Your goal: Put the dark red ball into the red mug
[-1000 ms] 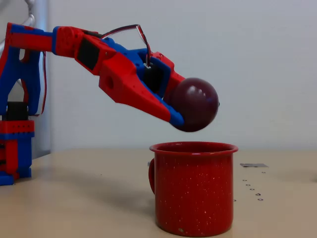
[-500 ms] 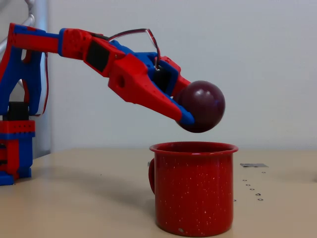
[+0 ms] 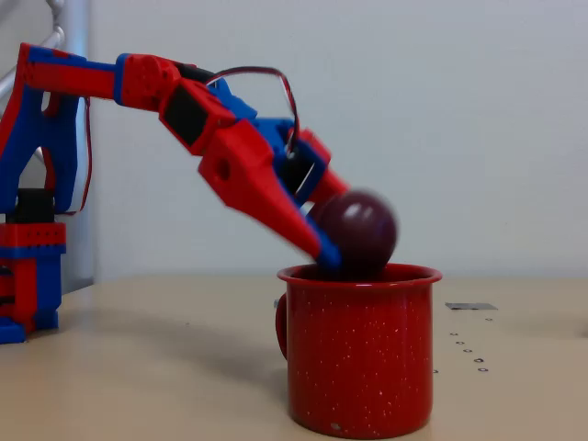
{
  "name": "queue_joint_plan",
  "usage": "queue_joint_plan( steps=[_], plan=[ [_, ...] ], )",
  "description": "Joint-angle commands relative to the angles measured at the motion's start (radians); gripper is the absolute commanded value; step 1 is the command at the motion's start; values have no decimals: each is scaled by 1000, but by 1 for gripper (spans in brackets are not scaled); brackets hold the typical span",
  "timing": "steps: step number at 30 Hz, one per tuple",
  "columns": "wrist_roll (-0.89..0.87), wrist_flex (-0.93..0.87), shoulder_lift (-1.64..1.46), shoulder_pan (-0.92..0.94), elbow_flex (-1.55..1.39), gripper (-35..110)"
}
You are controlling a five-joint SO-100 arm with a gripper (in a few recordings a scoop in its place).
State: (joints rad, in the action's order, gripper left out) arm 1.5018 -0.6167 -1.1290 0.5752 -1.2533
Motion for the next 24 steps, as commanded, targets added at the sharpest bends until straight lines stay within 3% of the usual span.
queue_joint_plan(
  steps=[1, 6, 24],
  plan=[
    [124, -115, -110, 14, 72, 27],
    [206, -198, -110, 20, 84, 25],
    [74, -222, -97, -5, 166, 25]
  ],
)
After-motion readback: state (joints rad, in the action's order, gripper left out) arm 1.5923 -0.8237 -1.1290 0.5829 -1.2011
